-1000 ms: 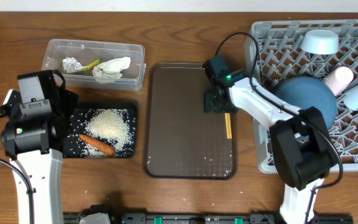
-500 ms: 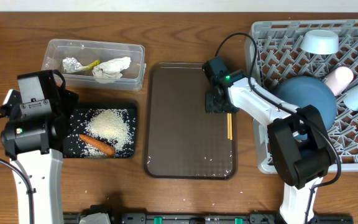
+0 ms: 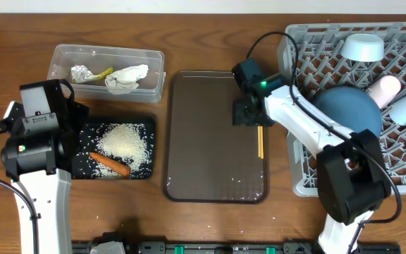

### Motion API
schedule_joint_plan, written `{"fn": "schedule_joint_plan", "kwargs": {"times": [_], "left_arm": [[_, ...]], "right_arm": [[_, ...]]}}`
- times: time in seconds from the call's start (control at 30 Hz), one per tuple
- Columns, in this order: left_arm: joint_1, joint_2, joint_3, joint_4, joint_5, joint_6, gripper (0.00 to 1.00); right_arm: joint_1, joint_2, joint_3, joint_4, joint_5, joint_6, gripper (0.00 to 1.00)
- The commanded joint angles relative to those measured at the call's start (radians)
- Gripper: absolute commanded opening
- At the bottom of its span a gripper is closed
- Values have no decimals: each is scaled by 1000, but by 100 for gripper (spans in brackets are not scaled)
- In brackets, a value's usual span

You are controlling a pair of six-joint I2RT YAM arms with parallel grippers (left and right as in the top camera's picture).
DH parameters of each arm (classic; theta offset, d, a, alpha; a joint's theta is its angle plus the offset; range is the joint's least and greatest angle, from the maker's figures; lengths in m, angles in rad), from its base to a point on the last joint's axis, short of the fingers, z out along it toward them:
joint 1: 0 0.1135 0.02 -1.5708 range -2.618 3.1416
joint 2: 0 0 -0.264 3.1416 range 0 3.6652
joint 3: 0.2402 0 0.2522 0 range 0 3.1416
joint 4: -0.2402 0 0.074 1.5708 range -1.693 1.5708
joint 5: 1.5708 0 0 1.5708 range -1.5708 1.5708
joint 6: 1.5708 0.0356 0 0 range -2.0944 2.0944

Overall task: Sort waste into correct bins and load items into the dishwasher rack
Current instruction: 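Lower the right gripper onto one wooden chopstick and pinch it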

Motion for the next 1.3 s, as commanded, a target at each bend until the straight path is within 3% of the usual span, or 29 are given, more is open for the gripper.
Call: {"fn": "schedule_joint_plan", "kwargs": {"times": [0.0, 1.27], "left_arm": [[5, 0, 2, -5, -24, 2, 99], [5, 0, 2, -5, -24, 2, 99]], "right_arm": [[-6, 8, 8, 0, 49, 8, 61], [-6, 95, -21, 35, 68, 39, 58]]}}
